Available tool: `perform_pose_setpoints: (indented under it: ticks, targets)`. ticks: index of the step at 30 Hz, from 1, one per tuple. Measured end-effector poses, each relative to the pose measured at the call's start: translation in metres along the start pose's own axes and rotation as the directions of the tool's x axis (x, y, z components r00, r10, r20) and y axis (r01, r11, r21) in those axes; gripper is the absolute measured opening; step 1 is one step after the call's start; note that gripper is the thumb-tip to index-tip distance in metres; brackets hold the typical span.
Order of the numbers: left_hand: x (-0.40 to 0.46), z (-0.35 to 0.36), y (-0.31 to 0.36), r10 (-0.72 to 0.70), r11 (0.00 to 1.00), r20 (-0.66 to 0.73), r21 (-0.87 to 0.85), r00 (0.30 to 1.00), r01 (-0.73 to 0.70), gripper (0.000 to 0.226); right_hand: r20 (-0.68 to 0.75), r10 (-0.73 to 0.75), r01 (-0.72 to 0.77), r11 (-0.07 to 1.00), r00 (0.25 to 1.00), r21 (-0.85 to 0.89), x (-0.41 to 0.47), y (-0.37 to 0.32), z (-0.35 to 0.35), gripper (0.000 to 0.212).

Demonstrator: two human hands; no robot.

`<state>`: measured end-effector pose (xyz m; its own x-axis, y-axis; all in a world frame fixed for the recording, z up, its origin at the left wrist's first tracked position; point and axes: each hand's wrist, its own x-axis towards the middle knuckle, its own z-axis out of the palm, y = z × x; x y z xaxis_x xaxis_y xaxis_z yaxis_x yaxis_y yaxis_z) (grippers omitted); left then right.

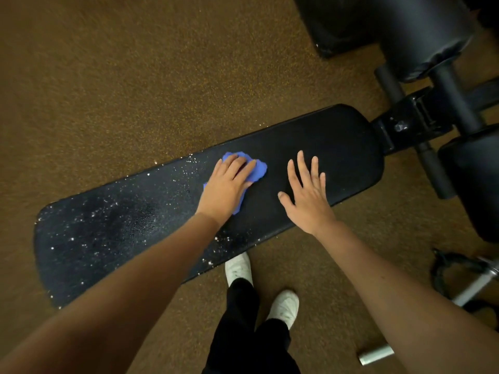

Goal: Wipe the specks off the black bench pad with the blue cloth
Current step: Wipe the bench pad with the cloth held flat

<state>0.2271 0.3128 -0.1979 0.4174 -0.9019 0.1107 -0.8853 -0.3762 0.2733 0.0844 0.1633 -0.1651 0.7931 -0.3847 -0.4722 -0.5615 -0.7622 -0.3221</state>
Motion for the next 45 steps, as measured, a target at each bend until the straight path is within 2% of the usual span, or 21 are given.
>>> perform_pose_setpoints:
  ticks: [2, 3, 7, 10, 11, 12, 15, 16, 17, 20, 23, 25, 26, 28, 30, 31, 32, 36, 38, 42, 45]
  targets:
    - [-0.001, 0.000, 0.016, -0.112, 0.992, -0.038, -0.054, 0.993, 0.110, 0.041, 0.001, -0.005, 0.005, 1.000, 1.000, 0.018, 0.001, 0.001, 0.000, 0.067]
    - [-0.010, 0.003, 0.025, -0.111, 0.992, -0.042, -0.068, 0.993, 0.108, 0.041, 0.003, -0.011, 0.011, 1.000, 1.000, 0.028, 0.001, 0.001, -0.001, 0.065]
    - [-0.063, 0.008, 0.048, 0.071, 0.995, 0.024, -0.076, 0.997, -0.069, 0.040, 0.004, -0.048, 0.048, 0.999, 0.999, 0.023, 0.000, 0.008, -0.001, 0.061]
    - [-0.064, 0.003, 0.029, 0.255, 0.967, 0.062, -0.042, 0.965, -0.253, 0.039, 0.009, -0.070, 0.070, 0.997, 0.998, 0.026, 0.000, 0.011, -0.001, 0.060]
    - [-0.057, 0.003, 0.023, 0.260, 0.966, 0.063, -0.015, 0.964, -0.259, 0.039, 0.014, -0.072, 0.072, 0.997, 0.997, 0.027, 0.001, 0.012, -0.001, 0.060]
    - [-0.050, 0.003, 0.023, 0.205, 0.979, 0.057, -0.014, 0.977, -0.205, 0.039, 0.017, -0.072, 0.071, 0.997, 0.997, 0.026, 0.001, 0.012, -0.001, 0.060]
    - [-0.040, 0.006, 0.052, -0.134, 0.985, -0.007, -0.115, 0.991, 0.132, 0.040, 0.006, -0.070, 0.070, 0.997, 0.998, 0.016, 0.002, 0.012, -0.001, 0.060]
    - [-0.041, 0.009, 0.065, -0.200, 0.970, -0.020, -0.145, 0.980, 0.195, 0.040, 0.003, -0.075, 0.075, 0.997, 0.997, 0.020, 0.001, 0.012, -0.001, 0.060]
    - [-0.046, 0.012, 0.075, -0.205, 0.968, -0.023, -0.154, 0.978, 0.199, 0.040, 0.003, -0.080, 0.080, 0.996, 0.997, 0.027, 0.001, 0.013, 0.000, 0.060]
    - [-0.074, 0.016, 0.085, 0.014, 0.998, 0.054, -0.054, 0.998, -0.011, 0.042, 0.014, -0.100, 0.100, 0.994, 0.995, 0.046, 0.000, 0.015, -0.002, 0.059]
    - [-0.098, 0.017, 0.077, 0.224, 0.971, 0.117, 0.059, 0.968, -0.231, 0.044, 0.019, -0.123, 0.122, 0.992, 0.992, 0.043, -0.003, 0.018, -0.006, 0.057]
    - [-0.097, 0.018, 0.068, 0.259, 0.957, 0.116, 0.100, 0.959, -0.271, 0.046, 0.025, -0.139, 0.138, 0.990, 0.990, 0.040, -0.004, 0.020, -0.007, 0.057]
    - [-0.092, 0.018, 0.067, 0.212, 0.971, 0.104, 0.091, 0.972, -0.221, 0.046, 0.032, -0.143, 0.141, 0.989, 0.989, 0.043, -0.004, 0.021, -0.008, 0.058]
    - [-0.076, 0.018, 0.072, 0.016, 0.999, 0.050, 0.030, 0.999, -0.018, 0.044, 0.038, -0.141, 0.140, 0.989, 0.989, 0.046, -0.003, 0.021, -0.007, 0.058]
    - [-0.061, 0.017, 0.083, -0.171, 0.985, 0.003, -0.027, 0.985, 0.171, 0.043, 0.029, -0.134, 0.133, 0.990, 0.991, 0.034, -0.003, 0.020, -0.006, 0.059]
    - [-0.060, 0.018, 0.089, -0.210, 0.977, -0.016, -0.029, 0.978, 0.209, 0.042, 0.026, -0.135, 0.134, 0.991, 0.991, 0.029, -0.003, 0.020, -0.005, 0.059]
    - [-0.063, 0.020, 0.094, -0.208, 0.978, -0.026, -0.015, 0.978, 0.207, 0.042, 0.025, -0.137, 0.137, 0.990, 0.990, 0.029, -0.002, 0.020, -0.005, 0.059]
    - [-0.105, 0.026, 0.095, -0.041, 0.993, 0.020, 0.116, 0.999, 0.038, 0.049, 0.035, -0.146, 0.144, 0.988, 0.989, 0.053, -0.003, 0.022, -0.007, 0.058]
    - [-0.118, 0.023, 0.094, -0.047, 0.988, 0.053, 0.148, 0.997, 0.039, 0.058, 0.042, -0.148, 0.146, 0.987, 0.988, 0.063, -0.004, 0.022, -0.008, 0.058]
    - [-0.101, 0.017, 0.094, -0.119, 0.987, 0.014, 0.112, 0.993, 0.117, 0.049, 0.055, -0.145, 0.143, 0.989, 0.988, 0.046, -0.004, 0.021, -0.007, 0.059]
    - [-0.062, 0.014, 0.092, -0.349, 0.937, -0.010, -0.002, 0.937, 0.349, 0.046, 0.054, -0.137, 0.135, 0.990, 0.989, 0.030, -0.003, 0.021, -0.006, 0.060]
